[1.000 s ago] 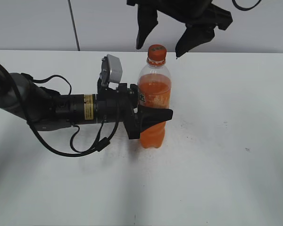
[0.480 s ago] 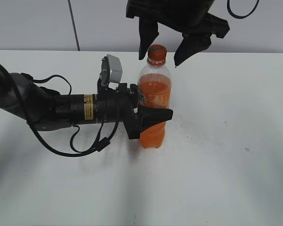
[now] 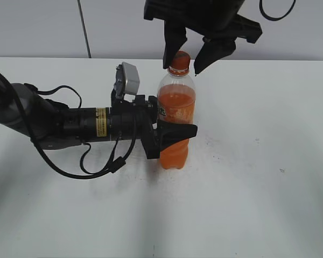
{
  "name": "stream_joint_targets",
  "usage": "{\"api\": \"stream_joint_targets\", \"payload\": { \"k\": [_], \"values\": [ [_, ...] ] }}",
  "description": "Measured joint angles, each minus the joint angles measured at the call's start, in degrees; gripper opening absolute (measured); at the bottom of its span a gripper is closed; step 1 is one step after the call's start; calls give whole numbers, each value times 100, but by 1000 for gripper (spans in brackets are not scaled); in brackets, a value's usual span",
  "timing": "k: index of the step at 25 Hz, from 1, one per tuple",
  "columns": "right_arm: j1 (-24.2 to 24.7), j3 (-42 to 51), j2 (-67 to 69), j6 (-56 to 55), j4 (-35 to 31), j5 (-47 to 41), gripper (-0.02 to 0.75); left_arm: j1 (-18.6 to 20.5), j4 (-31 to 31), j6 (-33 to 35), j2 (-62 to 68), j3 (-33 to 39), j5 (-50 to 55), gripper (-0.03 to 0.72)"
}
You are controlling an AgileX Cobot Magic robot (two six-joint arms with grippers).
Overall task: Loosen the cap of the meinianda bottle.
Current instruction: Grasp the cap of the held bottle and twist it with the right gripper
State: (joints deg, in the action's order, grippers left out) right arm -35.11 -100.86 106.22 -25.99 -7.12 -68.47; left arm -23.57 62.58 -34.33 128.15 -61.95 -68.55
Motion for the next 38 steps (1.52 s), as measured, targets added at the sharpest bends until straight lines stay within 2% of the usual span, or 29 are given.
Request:
{"api": "stream_joint_targets", "payload": {
  "k": [8,16,24,29,35,38],
  "values": [
    [-2,-17,0,23,-53,-7,286,0,-25,5,0,0,12,426],
    [-2,-17,0,580,-65,-11,282,0,-31,5,0,0,17,426],
    [-2,-17,0,4223,-214,-30,275,18,64,5,0,0,-14,426],
    [-2,-23,0,6030,-220,-49,275,18,91,23,0,0,-21,426],
    [-2,-23,0,7443,-232,-67,275,18,142,48,0,0,-32,426],
    [-2,-28,0,7809,-237,-67,275,18,154,48,0,0,-39,426]
  ]
}}
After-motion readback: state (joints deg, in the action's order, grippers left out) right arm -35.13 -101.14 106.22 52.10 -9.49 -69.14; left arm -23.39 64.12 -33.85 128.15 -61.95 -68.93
